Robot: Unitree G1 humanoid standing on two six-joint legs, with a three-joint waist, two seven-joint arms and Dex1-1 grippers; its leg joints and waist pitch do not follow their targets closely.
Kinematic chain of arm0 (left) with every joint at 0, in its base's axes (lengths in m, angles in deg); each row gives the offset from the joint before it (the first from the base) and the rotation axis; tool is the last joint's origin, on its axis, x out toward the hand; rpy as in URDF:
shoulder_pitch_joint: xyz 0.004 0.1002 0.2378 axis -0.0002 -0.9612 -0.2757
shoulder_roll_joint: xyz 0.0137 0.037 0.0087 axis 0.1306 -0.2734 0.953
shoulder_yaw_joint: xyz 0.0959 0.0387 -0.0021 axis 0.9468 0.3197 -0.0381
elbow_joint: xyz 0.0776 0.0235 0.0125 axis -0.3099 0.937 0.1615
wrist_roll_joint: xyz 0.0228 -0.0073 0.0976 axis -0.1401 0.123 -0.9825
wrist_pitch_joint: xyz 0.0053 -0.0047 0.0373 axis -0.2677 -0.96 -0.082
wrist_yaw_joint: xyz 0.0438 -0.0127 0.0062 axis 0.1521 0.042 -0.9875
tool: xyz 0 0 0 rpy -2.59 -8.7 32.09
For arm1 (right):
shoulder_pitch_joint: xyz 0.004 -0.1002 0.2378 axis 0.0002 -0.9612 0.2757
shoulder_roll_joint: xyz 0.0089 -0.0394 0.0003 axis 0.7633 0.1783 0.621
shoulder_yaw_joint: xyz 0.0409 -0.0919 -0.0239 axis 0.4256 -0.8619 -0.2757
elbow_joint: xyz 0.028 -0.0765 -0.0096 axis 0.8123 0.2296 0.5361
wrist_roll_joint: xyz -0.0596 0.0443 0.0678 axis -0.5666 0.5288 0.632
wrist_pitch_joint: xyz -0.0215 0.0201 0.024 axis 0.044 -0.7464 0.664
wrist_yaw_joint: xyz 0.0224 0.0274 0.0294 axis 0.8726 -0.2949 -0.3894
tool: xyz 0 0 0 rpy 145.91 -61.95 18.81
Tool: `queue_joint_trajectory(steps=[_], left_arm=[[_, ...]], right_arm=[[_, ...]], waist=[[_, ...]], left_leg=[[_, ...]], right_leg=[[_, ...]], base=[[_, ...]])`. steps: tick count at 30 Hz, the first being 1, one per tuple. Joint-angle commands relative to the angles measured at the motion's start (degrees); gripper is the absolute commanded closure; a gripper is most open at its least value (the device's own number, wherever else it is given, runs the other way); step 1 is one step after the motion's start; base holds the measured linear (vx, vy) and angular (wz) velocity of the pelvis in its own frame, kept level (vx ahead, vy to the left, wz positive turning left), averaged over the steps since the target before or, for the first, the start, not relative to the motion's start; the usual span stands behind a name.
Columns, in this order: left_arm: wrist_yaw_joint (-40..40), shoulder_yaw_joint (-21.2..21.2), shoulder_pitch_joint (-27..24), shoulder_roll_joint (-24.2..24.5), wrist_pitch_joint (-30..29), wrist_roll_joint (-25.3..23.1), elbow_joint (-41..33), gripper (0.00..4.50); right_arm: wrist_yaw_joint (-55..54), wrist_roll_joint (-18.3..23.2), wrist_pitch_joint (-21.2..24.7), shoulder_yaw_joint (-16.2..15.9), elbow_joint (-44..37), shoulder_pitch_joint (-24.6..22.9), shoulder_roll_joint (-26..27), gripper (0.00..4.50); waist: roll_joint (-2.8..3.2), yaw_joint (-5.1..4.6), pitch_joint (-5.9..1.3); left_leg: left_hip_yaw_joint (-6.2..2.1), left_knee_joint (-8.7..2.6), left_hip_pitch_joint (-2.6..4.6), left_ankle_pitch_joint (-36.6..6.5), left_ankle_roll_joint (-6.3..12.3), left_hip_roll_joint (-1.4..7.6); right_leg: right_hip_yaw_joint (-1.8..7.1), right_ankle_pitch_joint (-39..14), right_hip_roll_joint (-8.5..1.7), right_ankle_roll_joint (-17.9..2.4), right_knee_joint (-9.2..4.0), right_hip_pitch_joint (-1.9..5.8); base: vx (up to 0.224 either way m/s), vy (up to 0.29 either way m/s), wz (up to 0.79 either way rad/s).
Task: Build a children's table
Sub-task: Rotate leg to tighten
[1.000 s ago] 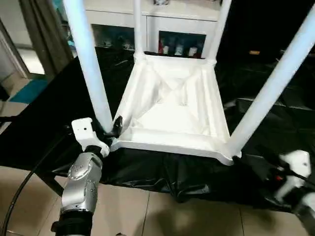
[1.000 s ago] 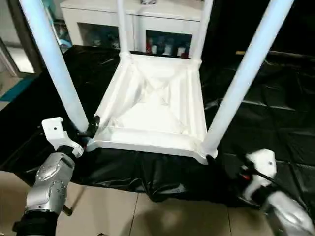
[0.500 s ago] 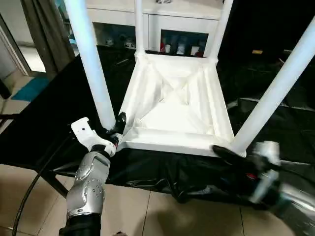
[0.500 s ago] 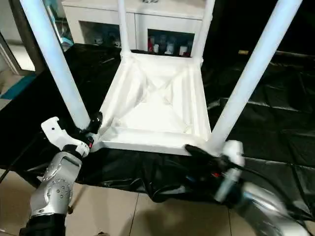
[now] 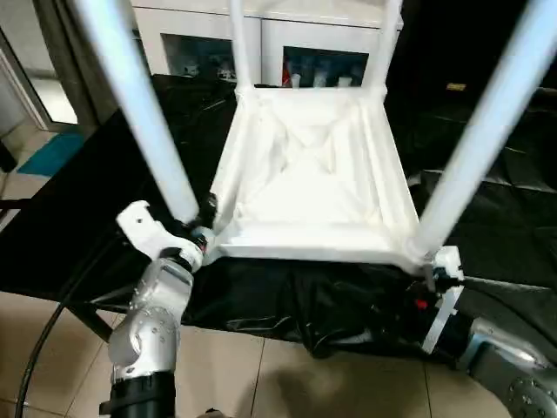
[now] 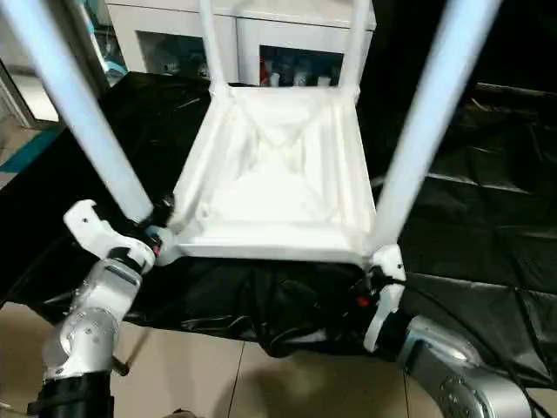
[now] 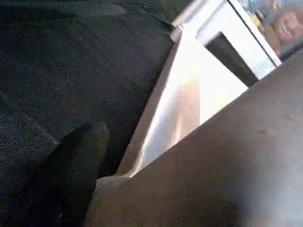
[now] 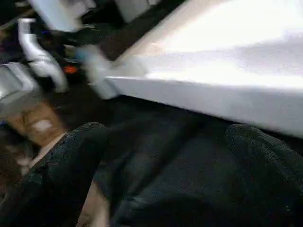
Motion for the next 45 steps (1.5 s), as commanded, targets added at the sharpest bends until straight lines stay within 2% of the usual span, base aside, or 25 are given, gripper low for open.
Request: queue_joint_trajectory(steps=[1, 3, 5, 6, 9, 12, 17, 21, 25, 27, 29, 30, 34, 35, 36, 37, 38, 41, 42, 45], left_arm=[[-2.2, -2.3, 0.0, -9.2, 0.1, 7.5, -1.5, 0.07], [-3.0, -2.7, 0.1, -9.5, 0.0, 8.4, -1.7, 0.07], [-4.6, -3.7, 0.4, -10.7, 0.1, 11.1, -2.2, 0.28], [-4.7, -3.4, 0.4, -10.7, -0.2, 11.2, -2.5, 0.35], [-5.1, -2.8, 0.2, -11.0, -1.2, 11.4, -3.3, 0.39], [-5.6, -2.0, 0.2, -11.5, -1.8, 11.7, -3.8, 0.67], [-5.5, -0.4, -0.1, -11.2, -3.4, 11.0, -4.8, 0.81], [-2.4, 5.4, -1.5, -7.4, -2.3, 4.8, -6.3, 0.97], [-1.0, 9.6, -2.2, -4.6, -2.8, 0.4, -6.9, 1.11], [-0.5, 13.1, -2.5, -2.0, -2.6, -4.0, -7.0, 1.17], [-0.2, 14.3, -2.4, -1.1, -2.6, -5.3, -7.0, 1.19], [-0.1, 15.9, -2.3, 0.1, -2.6, -7.2, -6.9, 1.2], [0.3, 17.6, -2.3, 1.1, -2.7, -9.8, -6.6, 1.26], [0.6, 18.5, -2.4, 1.7, -2.5, -10.8, -6.7, 1.3], [1.5, 20.8, -2.9, 3.6, -2.0, -13.4, -6.8, 1.3], [1.5, 20.9, -2.9, 3.6, -2.0, -13.5, -6.8, 1.3], [3.0, 22.7, -3.4, 5.3, -1.5, -16.2, -7.0, 1.01], [5.7, 26.0, -4.5, 8.8, -0.9, -19.8, -7.2, 0.86], [7.1, 27.9, -5.7, 11.8, 0.2, -22.9, -7.1, 0.86], [6.5, 26.5, -7.3, 12.7, 1.6, -23.8, -7.3, 0.69]], right_arm=[[-1.5, -0.1, 1.2, 1.5, 0.5, 0.8, 0.6, 0.0], [-2.0, 0.0, 1.6, 1.6, 0.7, 1.2, 0.7, 0.0], [-2.8, 0.1, 2.2, 1.4, 1.0, 1.8, 1.1, 0.0], [-3.1, 0.0, 2.3, 1.3, 1.2, 2.0, 1.4, 0.0], [-3.9, 0.3, 2.3, 1.3, 1.9, 3.0, 2.8, 0.0], [-4.1, 1.1, 1.8, 1.0, 3.5, 5.2, 4.8, 0.0], [-4.8, -0.1, 1.5, 0.4, 6.0, 7.6, 6.3, 0.0], [-5.0, -1.8, 1.0, 0.1, 6.3, 7.0, 6.1, 0.0], [-5.7, -4.3, 0.1, 0.0, 7.1, 5.6, 5.0, 0.0], [-5.8, -5.9, -0.8, -0.1, 7.1, 4.5, 4.2, 0.0], [-5.8, -6.3, -1.0, -0.2, 7.0, 4.1, 3.9, 0.0], [-5.5, -6.9, -1.4, -0.5, 6.8, 3.5, 3.5, 0.0], [-5.3, -7.8, -2.0, -0.8, 6.8, 3.0, 3.2, 0.0], [-5.3, -8.4, -2.4, -0.9, 6.9, 2.9, 3.3, 0.0], [-5.4, -9.4, -3.2, -1.0, 7.0, 2.8, 3.5, 0.0], [-5.4, -9.4, -3.2, -1.1, 7.1, 2.8, 3.5, 0.0], [-5.4, -10.4, -3.9, -1.5, 7.2, 2.7, 3.3, 0.0], [-5.3, -10.7, -4.3, -1.8, 7.2, 2.5, 3.4, 0.0], [-5.1, -10.9, -4.5, -2.0, 6.9, 2.2, 3.5, 0.0], [-4.8, -10.8, -4.5, -1.8, 6.7, 2.1, 3.5, 0.0]], waist=[[-1.0, 0.08, -3.0], [-0.94, 0.09, -3.13], [-1.11, 0.15, -3.35], [-1.23, 0.19, -3.34], [-1.03, 0.41, -3.41], [-0.86, 0.32, -3.44], [-0.94, 0.38, -3.52], [-0.9, 0.86, -3.74], [-0.81, 1.16, -3.68], [-0.57, 1.19, -3.69], [-0.76, 1.18, -3.63], [-0.56, 1.16, -3.53], [-0.57, 1.31, -3.29], [0.14, 1.4, -3.27], [-0.09, 1.31, -3.29], [-0.19, 1.33, -3.3], [-0.09, 1.36, -3.3], [-0.12, 1.35, -3.24], [-0.1, 1.31, -3.27], [-0.05, 1.03, -3.12]], left_leg=[[-1.18, -4.03, 0.74, -3.2, 3.57, 2.68], [-1.21, -3.95, 0.75, -2.4, 3.63, 2.82], [-1.17, -3.61, 0.65, 0.6, 4.51, 2.76], [-1.14, -3.59, 0.65, 0.8, 4.7, 2.73], [-1.12, -3.52, 0.67, 1.5, 5.09, 2.69], [-1.15, -3.48, 0.76, 1.5, 5.04, 2.82], [-1.06, -3.39, 0.77, 2.2, 4.49, 2.77], [-1.06, -3.21, 0.9, 3.7, 4.86, 2.92], [-1.12, -3.35, 0.82, 3.3, 4.2, 2.92], [-1.1, -3.33, 0.88, 2.7, 3.69, 2.92], [-1.11, -3.45, 0.84, 1.9, 3.53, 2.94], [-1.05, -3.49, 0.92, 0.8, 3.27, 2.87], [-1.11, -3.88, 1.04, -3.1, 1.95, 2.95], [-1.24, -3.93, 1.09, -3.4, 1.62, 3.0], [-1.22, -3.95, 1.13, -3.8, 1.35, 3.04], [-1.23, -3.97, 1.07, -3.7, 1.32, 2.99], [-1.29, -4.05, 1.06, -3.3, 1.35, 3.01], [-1.32, -4.16, 1.06, -3.7, 1.3, 2.98], [-1.3, -4.18, 1.15, -4.0, 1.08, 2.97], [-1.27, -4.33, 1.03, -5.1, 0.73, 2.99]], right_leg=[[1.88, 5.5, -3.78, -13.1, -3.98, 2.17], [1.93, 6.2, -3.76, -12.9, -3.85, 2.23], [1.91, 11.2, -3.7, -13.2, -3.39, 2.43], [1.89, 11.6, -3.74, -13.3, -3.4, 2.42], [1.86, 12.1, -3.76, -13.3, -3.23, 2.39], [1.81, 12.0, -3.71, -13.5, -3.16, 2.36], [1.83, 12.6, -3.65, -13.7, -2.99, 2.5], [1.79, 15.2, -3.67, -13.0, -2.76, 2.52], [1.76, 14.4, -3.72, -12.2, -2.76, 2.51], [1.79, 14.4, -3.72, -11.7, -2.85, 2.47], [1.78, 14.2, -3.71, -11.5, -2.94, 2.59], [1.8, 12.8, -3.66, -11.4, -3.16, 2.42], [1.86, 6.8, -3.77, -11.3, -3.6, 2.26], [1.88, 5.9, -3.84, -11.3, -3.61, 2.11], [1.84, 5.5, -3.74, -11.1, -3.76, 2.03], [1.85, 5.6, -3.7, -10.8, -3.79, 2.02], [1.82, 5.9, -3.65, -10.6, -3.77, 1.96], [1.82, 5.6, -3.67, -10.2, -3.74, 1.88], [1.78, 5.4, -3.61, -10.1, -3.75, 1.8], [1.83, 5.1, -3.66, -10.4, -3.76, 1.87]], base=[[0.0, 0.0, 0.0], [0.0, 0.0, 0.0], [0.0, 0.0, 0.0], [0.0, 0.0, 0.0], [0.0, 0.0, 0.0], [0.0, 0.0, 0.0], [0.0, 0.0, 0.0], [0.0, 0.0, 0.0], [0.0, 0.0, 0.0], [0.0, 0.0, 0.0], [0.0, 0.0, 0.0], [0.0, 0.0, 0.0], [0.0, 0.0, 0.0], [0.0, 0.0, 0.0], [0.0, 0.0, 0.0], [0.0, 0.0, 0.0], [0.0, 0.0, 0.0], [0.0, 0.0, 0.0], [0.0, 0.0, 0.0], [0.0, 0.0, 0.0]])
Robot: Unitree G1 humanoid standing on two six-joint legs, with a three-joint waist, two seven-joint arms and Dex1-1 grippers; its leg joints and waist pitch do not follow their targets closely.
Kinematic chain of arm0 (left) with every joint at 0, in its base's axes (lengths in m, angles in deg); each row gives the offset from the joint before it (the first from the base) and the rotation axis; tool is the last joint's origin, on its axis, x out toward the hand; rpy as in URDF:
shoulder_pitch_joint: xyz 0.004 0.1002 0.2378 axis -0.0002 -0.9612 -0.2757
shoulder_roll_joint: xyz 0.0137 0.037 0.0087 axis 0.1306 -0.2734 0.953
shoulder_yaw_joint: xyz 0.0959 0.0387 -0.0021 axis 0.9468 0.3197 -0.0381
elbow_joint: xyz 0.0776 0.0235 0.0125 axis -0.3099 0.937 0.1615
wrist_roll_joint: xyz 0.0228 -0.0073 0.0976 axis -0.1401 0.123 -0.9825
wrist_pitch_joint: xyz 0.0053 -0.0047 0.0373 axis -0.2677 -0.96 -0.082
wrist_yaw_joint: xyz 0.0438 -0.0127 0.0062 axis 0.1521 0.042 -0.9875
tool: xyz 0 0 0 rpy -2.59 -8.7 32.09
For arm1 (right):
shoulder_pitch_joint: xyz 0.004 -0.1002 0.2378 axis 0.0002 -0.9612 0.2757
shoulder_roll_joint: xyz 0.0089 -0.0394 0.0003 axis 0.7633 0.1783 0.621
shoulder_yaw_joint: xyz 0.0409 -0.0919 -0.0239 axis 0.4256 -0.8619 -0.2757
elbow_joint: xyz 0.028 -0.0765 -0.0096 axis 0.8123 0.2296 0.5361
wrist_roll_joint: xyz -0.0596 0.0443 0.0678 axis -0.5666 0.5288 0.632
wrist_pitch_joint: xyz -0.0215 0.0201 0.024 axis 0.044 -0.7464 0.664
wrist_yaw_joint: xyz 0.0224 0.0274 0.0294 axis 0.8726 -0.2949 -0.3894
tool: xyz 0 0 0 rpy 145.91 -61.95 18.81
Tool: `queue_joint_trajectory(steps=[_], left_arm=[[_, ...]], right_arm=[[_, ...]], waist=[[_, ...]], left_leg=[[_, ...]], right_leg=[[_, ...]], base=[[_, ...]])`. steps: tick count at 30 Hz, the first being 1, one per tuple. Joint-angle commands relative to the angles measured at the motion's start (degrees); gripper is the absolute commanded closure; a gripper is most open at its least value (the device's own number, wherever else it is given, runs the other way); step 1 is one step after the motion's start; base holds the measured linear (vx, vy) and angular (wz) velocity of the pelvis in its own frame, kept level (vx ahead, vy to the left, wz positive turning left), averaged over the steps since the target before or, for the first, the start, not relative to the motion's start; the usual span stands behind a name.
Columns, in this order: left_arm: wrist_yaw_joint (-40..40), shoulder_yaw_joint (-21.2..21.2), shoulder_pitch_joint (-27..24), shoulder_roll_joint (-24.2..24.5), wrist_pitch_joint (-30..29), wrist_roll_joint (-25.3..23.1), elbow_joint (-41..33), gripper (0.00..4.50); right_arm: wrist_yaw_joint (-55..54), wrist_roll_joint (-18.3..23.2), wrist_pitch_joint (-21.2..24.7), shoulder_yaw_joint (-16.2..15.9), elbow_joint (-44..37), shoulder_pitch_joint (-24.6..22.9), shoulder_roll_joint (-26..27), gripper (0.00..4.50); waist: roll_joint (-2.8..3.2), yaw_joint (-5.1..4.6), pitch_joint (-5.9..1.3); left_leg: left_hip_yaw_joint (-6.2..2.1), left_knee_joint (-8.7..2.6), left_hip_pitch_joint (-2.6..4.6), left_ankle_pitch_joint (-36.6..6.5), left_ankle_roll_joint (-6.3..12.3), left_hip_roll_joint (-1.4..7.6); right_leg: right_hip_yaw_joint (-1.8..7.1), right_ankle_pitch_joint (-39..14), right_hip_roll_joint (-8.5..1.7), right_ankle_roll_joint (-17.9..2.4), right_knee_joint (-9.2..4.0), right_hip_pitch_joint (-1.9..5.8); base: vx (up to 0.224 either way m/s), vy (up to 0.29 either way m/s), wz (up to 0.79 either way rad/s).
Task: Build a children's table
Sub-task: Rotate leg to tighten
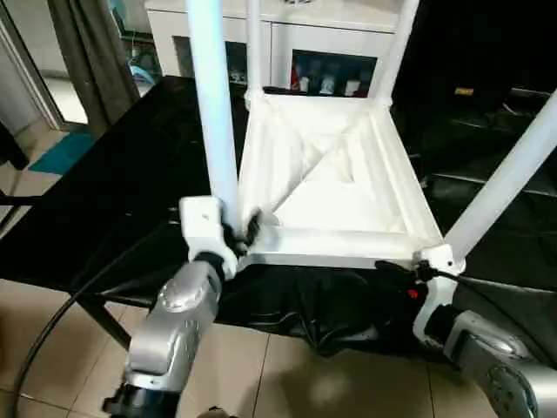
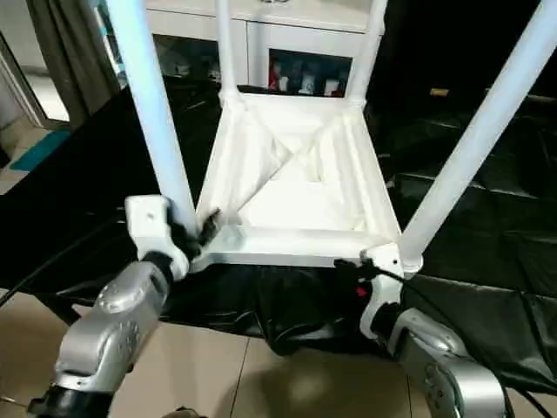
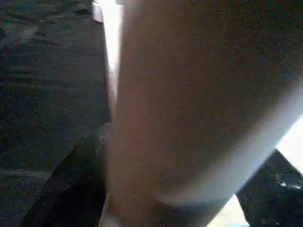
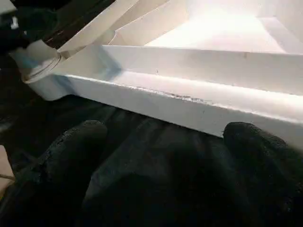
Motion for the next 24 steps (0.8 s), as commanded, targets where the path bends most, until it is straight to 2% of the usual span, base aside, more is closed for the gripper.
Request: queue_joint_trajectory(steps=[1, 7, 8, 9, 11, 13, 14, 15, 19, 21, 24], left_arm=[[0.1, -0.7, -1.2, 0.6, 1.2, -1.3, -1.2, 0.69], [-1.0, -3.1, -5.4, -0.2, 3.4, -1.0, -4.1, 0.69], [-1.3, -3.6, -5.6, -0.8, 4.3, -0.7, -4.2, 0.92], [-1.6, -4.4, -5.7, -1.7, 5.3, -0.1, -4.2, 0.92], [-1.2, -5.3, -5.8, -2.7, 6.9, 0.7, -3.9, 0.92], [-0.6, -5.5, -5.6, -3.0, 7.6, 1.2, -3.7, 0.92], [0.1, -5.3, -5.5, -3.2, 7.5, 1.6, -3.7, 0.92], [0.2, -5.2, -5.5, -3.2, 7.3, 1.6, -3.7, 0.92], [0.4, -4.7, -6.0, -3.7, 7.3, 1.1, -3.8, 0.92], [0.2, -4.8, -6.3, -4.1, 7.6, 0.5, -3.8, 0.92], [0.0, -5.0, -6.7, -4.5, 7.8, 0.6, -3.9, 0.92]], right_arm=[[0.1, -0.2, -0.9, 0.2, -0.4, -0.4, -0.3, 0.0], [0.6, -0.8, -1.6, 0.4, -0.1, -0.3, 0.3, 0.0], [0.7, -0.8, -1.7, 0.5, -0.1, -0.3, 0.4, 0.0], [0.8, -0.8, -1.8, 0.5, 0.0, -0.3, 0.4, 0.0], [0.9, -0.7, -2.0, 0.6, 0.1, -0.2, 0.5, 0.0], [1.0, -0.8, -2.2, 0.5, 0.2, -0.2, 0.6, 0.0], [1.2, -1.0, -2.4, 0.3, 0.4, -0.1, 0.4, 0.0], [1.4, -1.1, -2.5, 0.2, 0.4, -0.1, 0.4, 0.0], [2.4, -1.4, -2.4, -0.4, 0.4, 0.1, 0.0, 0.0], [3.1, -1.4, -2.5, -0.7, 0.4, 0.2, -0.2, 0.0], [3.4, -1.5, -2.5, -0.9, 0.4, 0.1, -0.3, 0.0]], waist=[[-0.28, -0.39, -3.2], [-0.29, -1.16, -3.05], [-0.33, -1.33, -2.99], [-0.89, -1.44, -2.94], [-0.62, -1.42, -2.92], [-0.62, -1.51, -2.96], [-0.97, -1.62, -2.91], [-0.75, -1.6, -2.95], [-0.64, -1.66, -2.89], [-0.76, -1.68, -2.86], [-0.92, -1.74, -2.43]], left_leg=[[-1.32, -4.51, 1.01, -5.3, 0.87, 2.95], [-1.34, -4.69, 0.85, -6.8, 1.02, 3.04], [-1.26, -4.65, 0.85, -7.0, 1.21, 2.94], [-1.17, -4.64, 0.79, -7.4, 1.44, 2.92], [-1.24, -4.65, 0.81, -7.3, 1.61, 2.98], [-1.25, -4.63, 0.8, -7.1, 1.67, 2.96], [-1.22, -4.64, 0.75, -7.0, 1.78, 2.93], [-1.23, -4.6, 0.8, -6.7, 1.89, 2.94], [-1.22, -4.59, 0.81, -6.6, 2.05, 2.95], [-1.22, -4.59, 0.76, -6.7, 2.15, 2.98], [-1.21, -4.74, 0.75, -7.4, 2.22, 2.97]], right_leg=[[1.77, 4.6, -3.67, -10.6, -3.98, 1.92], [1.77, 2.9, -3.73, -11.7, -4.18, 1.85], [1.81, 2.5, -3.67, -11.7, -4.26, 1.78], [1.88, 1.6, -3.74, -11.7, -4.48, 1.83], [1.91, 0.7, -3.83, -11.6, -4.49, 1.76], [1.89, 0.7, -3.74, -11.5, -4.5, 1.73], [1.89, 0.7, -3.7, -11.3, -4.48, 1.73], [1.91, 0.9, -3.72, -11.3, -4.4, 1.67], [1.89, 0.8, -3.7, -11.2, -4.44, 1.61], [1.92, 1.0, -3.69, -11.2, -4.45, 1.65], [1.94, -0.4, -3.71, -11.0, -4.66, 1.46]], base=[[0.0, 0.0, 0.0], [0.0, 0.0, 0.0], [0.0, 0.0, 0.0], [0.0, 0.0, 0.0], [0.0, 0.0, 0.0], [0.0, 0.0, 0.0], [0.0, 0.0, 0.0], [0.0, 0.0, 0.0], [0.0, 0.0, 0.0], [0.0, 0.0, 0.0], [0.0, 0.0, 0.0]])
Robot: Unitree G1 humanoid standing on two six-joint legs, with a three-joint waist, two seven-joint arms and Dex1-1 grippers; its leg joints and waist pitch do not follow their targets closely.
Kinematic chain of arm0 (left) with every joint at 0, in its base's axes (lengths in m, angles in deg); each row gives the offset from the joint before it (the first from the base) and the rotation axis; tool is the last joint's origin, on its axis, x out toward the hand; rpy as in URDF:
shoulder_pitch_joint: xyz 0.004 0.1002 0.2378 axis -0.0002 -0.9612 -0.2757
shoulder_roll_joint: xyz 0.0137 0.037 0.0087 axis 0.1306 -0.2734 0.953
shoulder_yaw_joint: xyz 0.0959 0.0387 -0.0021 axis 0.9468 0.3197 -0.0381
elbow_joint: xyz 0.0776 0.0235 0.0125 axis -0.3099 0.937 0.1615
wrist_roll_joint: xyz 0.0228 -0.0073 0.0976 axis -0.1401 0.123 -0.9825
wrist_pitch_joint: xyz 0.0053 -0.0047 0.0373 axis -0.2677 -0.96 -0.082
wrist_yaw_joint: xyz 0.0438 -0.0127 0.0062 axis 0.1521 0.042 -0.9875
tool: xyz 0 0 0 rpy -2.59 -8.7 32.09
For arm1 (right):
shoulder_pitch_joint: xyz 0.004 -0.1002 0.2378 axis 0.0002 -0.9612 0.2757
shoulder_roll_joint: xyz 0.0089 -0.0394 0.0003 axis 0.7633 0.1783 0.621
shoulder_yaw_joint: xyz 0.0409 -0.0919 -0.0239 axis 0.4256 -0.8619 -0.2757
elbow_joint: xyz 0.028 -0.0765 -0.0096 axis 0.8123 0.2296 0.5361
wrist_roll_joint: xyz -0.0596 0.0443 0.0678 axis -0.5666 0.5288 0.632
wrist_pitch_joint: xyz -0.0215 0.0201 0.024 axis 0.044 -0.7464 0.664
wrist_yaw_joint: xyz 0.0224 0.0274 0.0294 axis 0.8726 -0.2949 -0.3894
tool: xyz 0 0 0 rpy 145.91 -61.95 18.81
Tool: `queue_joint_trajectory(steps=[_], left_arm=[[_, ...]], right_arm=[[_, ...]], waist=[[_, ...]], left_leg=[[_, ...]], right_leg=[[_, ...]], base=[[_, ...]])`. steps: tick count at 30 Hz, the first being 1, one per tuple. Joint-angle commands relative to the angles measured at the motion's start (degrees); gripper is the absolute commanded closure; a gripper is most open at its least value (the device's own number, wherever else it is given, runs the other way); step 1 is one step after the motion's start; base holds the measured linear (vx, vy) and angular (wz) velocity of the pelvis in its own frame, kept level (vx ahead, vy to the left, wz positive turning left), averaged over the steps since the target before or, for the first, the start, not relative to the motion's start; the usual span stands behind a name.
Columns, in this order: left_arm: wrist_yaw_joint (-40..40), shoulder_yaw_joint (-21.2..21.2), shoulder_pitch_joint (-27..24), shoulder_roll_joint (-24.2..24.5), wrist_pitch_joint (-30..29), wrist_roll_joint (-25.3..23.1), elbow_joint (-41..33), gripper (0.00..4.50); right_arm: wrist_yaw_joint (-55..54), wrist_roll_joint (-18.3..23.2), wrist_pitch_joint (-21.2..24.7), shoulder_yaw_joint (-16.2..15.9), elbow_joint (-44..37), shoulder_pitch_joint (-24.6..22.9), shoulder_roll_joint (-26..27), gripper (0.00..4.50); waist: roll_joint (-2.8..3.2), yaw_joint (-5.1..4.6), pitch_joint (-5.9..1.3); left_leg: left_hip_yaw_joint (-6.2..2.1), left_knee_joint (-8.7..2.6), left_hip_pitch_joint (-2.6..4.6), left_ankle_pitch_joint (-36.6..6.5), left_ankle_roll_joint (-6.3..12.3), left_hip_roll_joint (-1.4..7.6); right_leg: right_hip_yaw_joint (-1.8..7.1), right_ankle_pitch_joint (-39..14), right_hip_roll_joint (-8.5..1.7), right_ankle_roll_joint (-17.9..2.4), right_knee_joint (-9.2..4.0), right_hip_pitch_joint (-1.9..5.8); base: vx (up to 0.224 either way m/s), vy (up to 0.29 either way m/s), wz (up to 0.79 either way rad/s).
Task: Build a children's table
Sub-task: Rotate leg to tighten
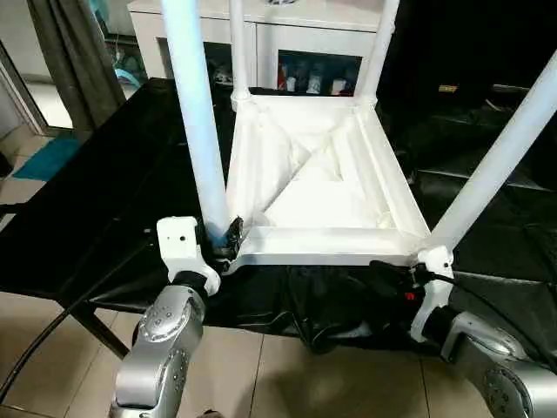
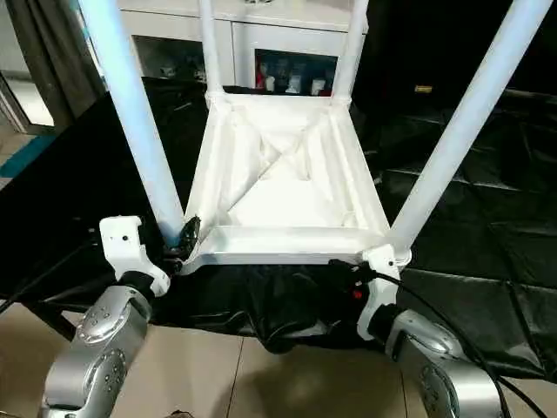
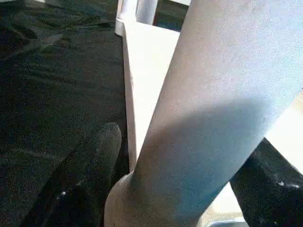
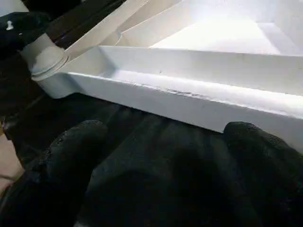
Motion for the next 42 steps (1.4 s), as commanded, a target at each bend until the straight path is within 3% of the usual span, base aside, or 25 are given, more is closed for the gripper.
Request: queue_joint_trajectory(steps=[1, 4, 5, 8, 9, 10, 13, 16, 17, 21, 26, 29, 38, 42], left_arm=[[-0.1, -0.3, -0.5, -0.3, 0.5, 0.1, -1.4, 0.92], [0.0, -0.7, -0.8, -1.2, -0.4, 1.4, -1.8, 0.92], [-0.1, -2.2, -0.7, -3.6, -1.8, 5.5, -2.6, 0.92], [-0.3, -3.7, -0.3, -5.6, -2.9, 9.4, -3.3, 1.07], [-0.4, -5.4, 0.2, -8.1, -4.8, 14.6, -4.2, 1.22], [-0.5, -5.6, 0.2, -8.4, -5.0, 15.2, -4.3, 1.24], [-1.0, -8.1, 1.2, -11.9, -7.9, 23.9, -5.3, 1.3], [-1.3, -8.3, 1.3, -12.8, -8.4, 25.4, -5.6, 1.32], [-1.2, -8.2, 1.3, -13.4, -9.1, 25.4, -5.7, 1.33], [-1.1, -7.8, 1.3, -13.4, -9.5, 24.6, -5.8, 1.44], [0.4, -3.7, 2.3, -8.5, -8.4, 15.0, -5.5, 1.52], [0.4, 1.2, 3.0, -3.7, -5.1, 8.2, -5.3, 1.59], [1.5, 5.2, 2.1, 0.0, 1.8, -1.1, -6.1, 1.95], [1.3, 7.4, 0.5, 3.1, 8.4, -9.5, -6.1, 2.07]], right_arm=[[0.5, -0.6, -0.6, -0.2, 0.0, 0.0, -0.4, 0.0], [0.5, -1.0, -0.7, -0.6, -0.2, -0.3, 0.0, 0.0], [0.4, -0.7, -0.7, -0.7, -0.5, -0.2, 0.5, 0.0], [0.3, -0.5, -0.7, -0.5, -0.7, 0.1, 0.9, 0.0], [0.0, 0.1, -0.5, 0.0, -0.8, 0.5, 1.5, 0.0], [-0.1, 0.2, -0.5, 0.1, -0.8, 0.5, 1.6, 0.0], [-0.4, 0.7, -0.3, 0.6, -0.4, 1.3, 1.9, 0.0], [-0.4, 0.3, -0.5, 0.5, -0.1, 1.5, 1.9, 0.0], [-0.4, -0.1, -0.9, 0.5, 0.5, 1.8, 2.1, 0.0], [-0.5, -0.5, -1.2, 0.6, 0.8, 1.9, 2.3, 0.0], [-0.5, -0.8, -1.4, 0.6, 0.9, 1.9, 2.6, 0.0], [-0.4, -1.1, -1.8, 0.6, 1.4, 2.0, 2.6, 0.0], [0.0, -1.8, -2.5, 0.2, 1.1, 1.6, 1.8, 0.0], [0.3, -2.4, -3.3, 0.1, 1.4, 1.0, 1.7, 0.0]], waist=[[-0.68, -0.09, -2.33], [-0.76, -0.25, -2.04], [-0.82, -0.28, -1.79], [-0.93, -0.47, -1.65], [-0.95, -0.6, -1.55], [-1.13, -0.67, -1.46], [-1.36, -0.86, -1.29], [-1.31, -0.87, -1.06], [-1.18, -0.81, -1.37], [-1.0, -0.83, -1.4], [-0.99, -0.71, -1.79], [-0.93, -0.51, -1.93], [-0.74, -0.46, -2.18], [-0.85, -0.54, -2.2]], left_leg=[[-1.23, -4.83, 0.75, -7.8, 2.21, 2.98], [-1.25, -5.01, 0.76, -9.1, 1.76, 3.02], [-1.25, -5.07, 0.71, -9.3, 1.62, 2.99], [-1.26, -5.15, 0.74, -10.2, 1.14, 3.03], [-1.31, -5.2, 0.74, -10.2, 1.17, 3.02], [-1.28, -5.21, 0.69, -10.3, 1.18, 2.94], [-1.24, -5.15, 0.65, -10.8, 1.47, 2.8], [-1.14, -5.21, 0.59, -11.0, 1.35, 2.68], [-1.17, -5.15, 0.6, -10.5, 1.3, 2.72], [-1.2, -5.24, 0.6, -8.1, 1.43, 2.93], [-1.16, -4.91, 0.63, -4.8, 2.83, 3.01], [-1.19, -4.85, 0.65, -3.9, 3.46, 2.99], [-1.18, -4.66, 0.78, -1.6, 4.2, 3.16], [-1.26, -4.58, 0.69, -1.5, 4.88, 3.16]], right_leg=[[1.94, -0.9, -3.72, -10.9, -4.7, 1.4], [2.01, -2.9, -3.73, -10.6, -4.89, 1.25], [2.01, -3.2, -3.75, -10.7, -4.9, 1.14], [2.07, -3.8, -3.74, -11.6, -4.98, 1.05], [2.06, -3.3, -3.59, -11.4, -4.89, 0.99], [2.04, -3.4, -3.56, -11.3, -4.95, 1.02], [2.11, -5.8, -3.67, -10.6, -5.12, 1.06], [2.17, -9.8, -3.66, -9.9, -5.52, 0.84], [2.17, -9.7, -3.65, -9.6, -5.45, 0.98], [2.04, -4.8, -3.48, -9.6, -5.16, 1.01], [2.01, 2.0, -3.65, -10.0, -4.71, 1.47], [1.93, 3.6, -3.71, -10.2, -4.63, 1.6], [1.77, 10.3, -3.66, -12.1, -3.91, 1.86], [1.74, 11.7, -3.73, -11.9, -3.8, 2.08]], base=[[0.0, 0.0, 0.0], [0.0, 0.0, 0.0], [0.0, 0.0, 0.0], [0.0, 0.0, 0.0], [0.0, 0.0, 0.0], [0.0, 0.0, 0.0], [0.0, 0.0, 0.0], [0.0, 0.0, 0.0], [0.0, 0.0, 0.0], [0.0, 0.0, 0.0], [0.0, 0.0, 0.0], [0.0, 0.0, 0.0], [0.0, 0.0, 0.0], [0.0, 0.0, 0.0]])
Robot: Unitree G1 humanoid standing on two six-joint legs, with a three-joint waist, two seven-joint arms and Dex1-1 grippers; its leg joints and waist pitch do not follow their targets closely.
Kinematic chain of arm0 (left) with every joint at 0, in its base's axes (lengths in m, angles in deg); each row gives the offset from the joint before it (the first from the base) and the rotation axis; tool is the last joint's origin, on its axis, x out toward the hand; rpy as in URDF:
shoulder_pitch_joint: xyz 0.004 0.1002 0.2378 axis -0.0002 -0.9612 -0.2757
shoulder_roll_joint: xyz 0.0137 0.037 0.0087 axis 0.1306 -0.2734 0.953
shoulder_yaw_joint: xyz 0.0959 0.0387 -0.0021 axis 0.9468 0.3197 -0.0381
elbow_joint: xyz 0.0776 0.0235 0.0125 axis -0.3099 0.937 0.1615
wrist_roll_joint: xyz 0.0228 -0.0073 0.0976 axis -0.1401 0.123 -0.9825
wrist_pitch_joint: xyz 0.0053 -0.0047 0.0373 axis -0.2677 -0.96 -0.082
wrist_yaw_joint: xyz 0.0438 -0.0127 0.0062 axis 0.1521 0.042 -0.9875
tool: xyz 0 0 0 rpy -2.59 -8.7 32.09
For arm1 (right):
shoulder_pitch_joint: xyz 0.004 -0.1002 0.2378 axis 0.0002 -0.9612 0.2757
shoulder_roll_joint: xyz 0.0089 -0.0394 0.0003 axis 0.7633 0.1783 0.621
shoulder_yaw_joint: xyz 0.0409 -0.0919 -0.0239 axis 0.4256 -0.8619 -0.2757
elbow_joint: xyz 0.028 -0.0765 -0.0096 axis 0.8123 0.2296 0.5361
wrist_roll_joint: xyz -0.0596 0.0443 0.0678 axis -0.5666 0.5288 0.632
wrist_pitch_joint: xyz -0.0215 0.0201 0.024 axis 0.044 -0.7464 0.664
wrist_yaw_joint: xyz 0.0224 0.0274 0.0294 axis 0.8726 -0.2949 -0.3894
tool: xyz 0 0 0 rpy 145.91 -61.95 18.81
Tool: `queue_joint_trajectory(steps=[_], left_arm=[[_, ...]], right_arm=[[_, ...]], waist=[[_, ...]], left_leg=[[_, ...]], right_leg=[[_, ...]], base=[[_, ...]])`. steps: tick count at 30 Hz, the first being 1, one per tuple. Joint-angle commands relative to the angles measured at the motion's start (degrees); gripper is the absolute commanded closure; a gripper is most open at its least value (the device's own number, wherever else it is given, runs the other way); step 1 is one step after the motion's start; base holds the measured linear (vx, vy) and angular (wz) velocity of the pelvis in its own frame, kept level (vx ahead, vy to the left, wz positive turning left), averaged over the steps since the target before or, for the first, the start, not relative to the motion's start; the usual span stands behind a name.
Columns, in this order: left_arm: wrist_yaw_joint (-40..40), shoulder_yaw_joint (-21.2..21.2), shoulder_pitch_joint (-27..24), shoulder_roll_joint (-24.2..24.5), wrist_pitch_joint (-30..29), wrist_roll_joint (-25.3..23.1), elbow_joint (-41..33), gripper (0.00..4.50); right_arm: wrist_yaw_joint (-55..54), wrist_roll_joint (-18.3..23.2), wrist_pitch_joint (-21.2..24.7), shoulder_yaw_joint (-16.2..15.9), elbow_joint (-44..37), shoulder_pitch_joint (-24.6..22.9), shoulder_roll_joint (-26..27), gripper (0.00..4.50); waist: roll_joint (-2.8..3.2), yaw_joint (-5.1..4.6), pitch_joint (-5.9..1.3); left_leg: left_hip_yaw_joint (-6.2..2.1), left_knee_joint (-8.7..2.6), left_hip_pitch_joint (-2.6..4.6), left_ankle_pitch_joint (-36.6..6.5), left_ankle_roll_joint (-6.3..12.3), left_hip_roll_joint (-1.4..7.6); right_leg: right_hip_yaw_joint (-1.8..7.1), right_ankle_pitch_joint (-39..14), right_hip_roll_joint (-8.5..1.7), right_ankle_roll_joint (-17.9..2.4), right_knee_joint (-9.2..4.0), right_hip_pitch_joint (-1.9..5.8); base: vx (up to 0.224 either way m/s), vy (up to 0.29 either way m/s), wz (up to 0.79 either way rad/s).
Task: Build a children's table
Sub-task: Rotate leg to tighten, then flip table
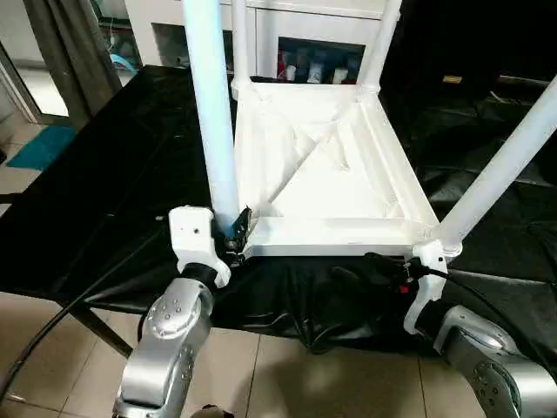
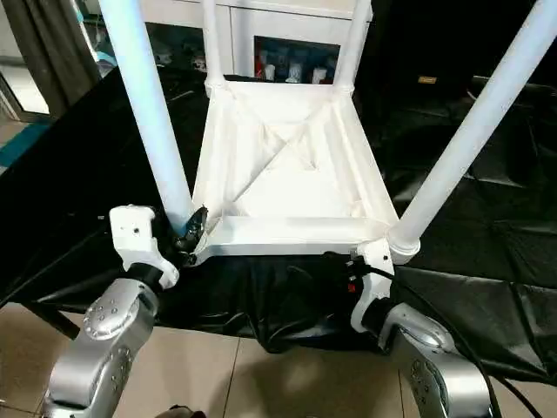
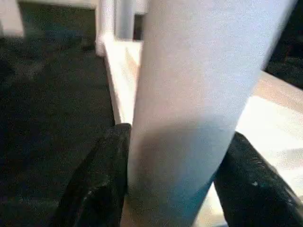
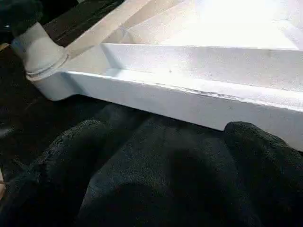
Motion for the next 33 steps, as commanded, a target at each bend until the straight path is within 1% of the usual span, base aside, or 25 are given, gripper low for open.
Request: queue_joint_trajectory(steps=[1, 2, 3, 4, 5, 8, 9, 11, 13, 14, 16, 19, 20, 23, 25, 26, 28, 31, 32, 33], left_arm=[[0.7, 1.8, 0.0, 0.9, 5.3, -3.2, -2.6, 2.07], [0.5, 2.6, -0.6, 2.1, 7.7, -5.0, -2.8, 2.07], [0.6, 2.7, -0.7, 2.2, 8.0, -5.3, -2.8, 2.07], [0.7, 3.6, -1.0, 3.1, 9.9, -7.0, -2.8, 2.07], [1.0, 4.7, -1.7, 4.2, 11.3, -9.0, -2.7, 2.07], [1.1, 5.1, -2.0, 4.6, 11.5, -10.3, -2.4, 2.07], [1.1, 5.2, -2.1, 4.7, 12.0, -11.0, -2.1, 1.91], [1.1, 5.1, -2.2, 4.4, 12.4, -11.3, -1.7, 1.71], [1.1, 5.0, -2.2, 4.3, 12.8, -11.3, -1.5, 1.69], [1.4, 4.9, -2.3, 4.1, 12.6, -10.9, -1.3, 1.46], [1.5, 4.9, -2.3, 4.0, 12.8, -10.7, -1.0, 1.46], [1.1, 4.2, -2.4, 3.0, 11.0, -9.3, 0.1, 1.12], [-0.5, 2.2, -2.0, 1.0, 8.0, -7.0, 1.8, 1.12], [-0.6, 1.4, -1.6, 0.4, 7.3, -6.2, 2.5, 1.12], [-0.2, -0.3, -0.8, -1.2, 6.3, -3.6, 3.5, 1.12], [0.1, -1.1, -0.5, -2.3, 5.2, -1.4, 3.6, 1.12], [0.3, -1.4, -0.4, -2.7, 4.8, -0.6, 3.7, 1.12], [0.0, -1.5, -0.4, -2.9, 5.0, -0.7, 3.8, 1.49], [0.3, -1.7, -0.4, -3.1, 5.1, -0.4, 3.8, 1.54], [0.5, -1.8, -0.3, -3.3, 5.0, -0.2, 3.8, 1.54]], right_arm=[[0.2, -0.5, -0.8, 0.2, 0.0, -0.6, -0.4, 0.0], [0.2, -0.6, -0.9, 0.3, 0.1, -0.7, -0.4, 0.0], [0.2, -0.6, -0.9, 0.3, 0.1, -0.7, -0.4, 0.0], [0.3, -0.8, -1.0, 0.4, 0.2, -0.7, -0.4, 0.0], [0.3, -1.0, -1.2, 0.4, 0.3, -0.9, -0.4, 0.0], [0.3, -1.1, -1.4, 0.3, 0.3, -1.0, -0.5, 0.0], [0.4, -1.2, -1.4, 0.3, 0.4, -0.9, -0.4, 0.0], [0.4, -1.3, -1.5, 0.2, 0.4, -0.9, -0.5, 0.0], [0.5, -1.4, -1.5, 0.2, 0.4, -0.9, -0.5, 0.0], [0.5, -1.4, -1.6, 0.2, 0.4, -0.9, -0.5, 0.0], [0.5, -1.5, -1.6, 0.1, 0.4, -0.9, -0.5, 0.0], [0.6, -1.5, -1.7, 0.1, 0.3, -1.0, -0.6, 0.0], [0.6, -1.5, -1.7, 0.1, 0.3, -1.0, -0.6, 0.0], [0.6, -1.6, -1.7, 0.1, 0.3, -1.0, -0.6, 0.0], [0.7, -1.8, -1.7, 0.2, 0.3, -0.8, -0.6, 0.0], [0.8, -1.9, -1.7, 0.2, 0.4, -0.7, -0.6, 0.0], [0.8, -1.9, -1.8, 0.3, 0.4, -0.7, -0.6, 0.0], [0.9, -2.0, -1.8, 0.3, 0.4, -0.6, -0.7, 0.0], [0.9, -2.0, -1.8, 0.3, 0.4, -0.5, -0.7, 0.0], [1.0, -2.0, -1.8, 0.3, 0.5, -0.4, -0.7, 0.0]], waist=[[-0.31, 0.09, -3.4], [-0.34, 0.11, -3.35], [-0.29, 0.04, -3.28], [-0.41, -0.01, -3.15], [-0.32, -0.06, -3.02], [-0.23, -0.13, -3.02], [-0.23, -0.14, -3.04], [-0.28, -0.16, -3.06], [-0.28, -0.15, -3.07], [-0.33, -0.14, -3.03], [-0.27, -0.11, -3.05], [-0.32, -0.15, -3.0], [-0.38, -0.21, -3.01], [-0.38, -0.21, -2.99], [-0.47, -0.18, -3.0], [-0.47, -0.21, -2.93], [-0.51, -0.19, -2.94], [-0.53, -0.2, -3.02], [-0.8, -0.3, -3.06], [-0.71, -0.26, -3.04]], left_leg=[[-1.34, -3.98, 0.98, -1.6, 4.58, 3.2], [-1.37, -4.04, 1.02, -1.7, 4.63, 3.24], [-1.33, -4.12, 1.09, -2.5, 4.46, 3.35], [-1.3, -4.22, 1.12, -3.1, 4.32, 3.37], [-1.33, -4.35, 1.22, -5.2, 3.87, 3.4], [-1.33, -4.44, 1.32, -5.9, 2.92, 3.42], [-1.33, -4.44, 1.32, -5.5, 2.72, 3.43], [-1.31, -4.37, 1.26, -4.8, 2.8, 3.32], [-1.31, -4.34, 1.22, -4.7, 2.9, 3.28], [-1.28, -4.36, 1.23, -4.8, 2.91, 3.26], [-1.3, -4.34, 1.27, -5.1, 2.94, 3.27], [-1.24, -4.32, 1.25, -5.3, 2.9, 3.22], [-1.19, -4.3, 1.26, -5.2, 2.81, 3.19], [-1.2, -4.31, 1.26, -5.2, 2.91, 3.18], [-1.2, -4.26, 1.19, -5.0, 3.11, 3.13], [-1.17, -4.28, 1.2, -5.3, 3.05, 3.14], [-1.18, -4.28, 1.2, -5.6, 3.15, 3.17], [-1.21, -4.19, 1.12, -4.7, 3.82, 3.19], [-1.19, -4.19, 1.1, -4.6, 4.05, 3.2], [-1.21, -4.21, 1.11, -4.6, 4.1, 3.22]], right_leg=[[1.82, 12.0, -3.84, -12.0, -2.95, 2.28], [1.79, 12.2, -3.83, -12.2, -2.98, 2.22], [1.81, 11.6, -3.9, -12.5, -2.97, 2.18], [1.8, 10.8, -3.88, -12.7, -3.07, 2.1], [1.82, 7.7, -3.91, -12.5, -3.32, 2.01], [1.89, 5.6, -3.93, -12.2, -3.42, 1.91], [1.88, 6.1, -3.86, -12.3, -3.35, 1.87], [1.88, 7.2, -3.83, -12.3, -3.27, 1.9], [1.88, 7.3, -3.85, -12.4, -3.25, 1.9], [1.91, 7.2, -3.88, -12.5, -3.26, 1.88], [1.91, 6.9, -3.88, -12.6, -3.27, 1.86], [1.93, 6.5, -3.85, -12.7, -3.26, 1.81], [1.98, 6.4, -3.84, -12.9, -3.22, 1.81], [1.97, 6.0, -3.82, -13.0, -3.39, 1.77], [1.99, 6.1, -3.88, -13.2, -3.37, 1.83], [1.98, 5.6, -3.91, -13.6, -3.35, 1.79], [1.97, 4.9, -3.9, -13.6, -3.45, 1.81], [1.98, 5.9, -3.91, -13.3, -3.4, 1.89], [1.95, 6.0, -3.88, -13.2, -3.41, 1.94], [1.95, 5.9, -3.96, -13.3, -3.36, 1.93]], base=[[0.0, 0.0, 0.0], [0.0, 0.0, 0.0], [0.0, 0.0, 0.0], [0.0, 0.0, 0.0], [0.0, 0.0, 0.0], [0.0, 0.0, 0.0], [0.0, 0.0, 0.0], [0.0, 0.0, 0.0], [0.0, 0.0, 0.0], [0.0, 0.0, 0.0], [0.0, 0.0, 0.0], [0.0, 0.0, 0.0], [0.0, 0.0, 0.0], [0.0, 0.0, 0.0], [0.0, 0.0, 0.0], [0.0, 0.0, 0.0], [0.0, 0.0, 0.0], [0.0, 0.0, 0.0], [0.0, 0.0, 0.0], [0.0, 0.0, 0.0]])
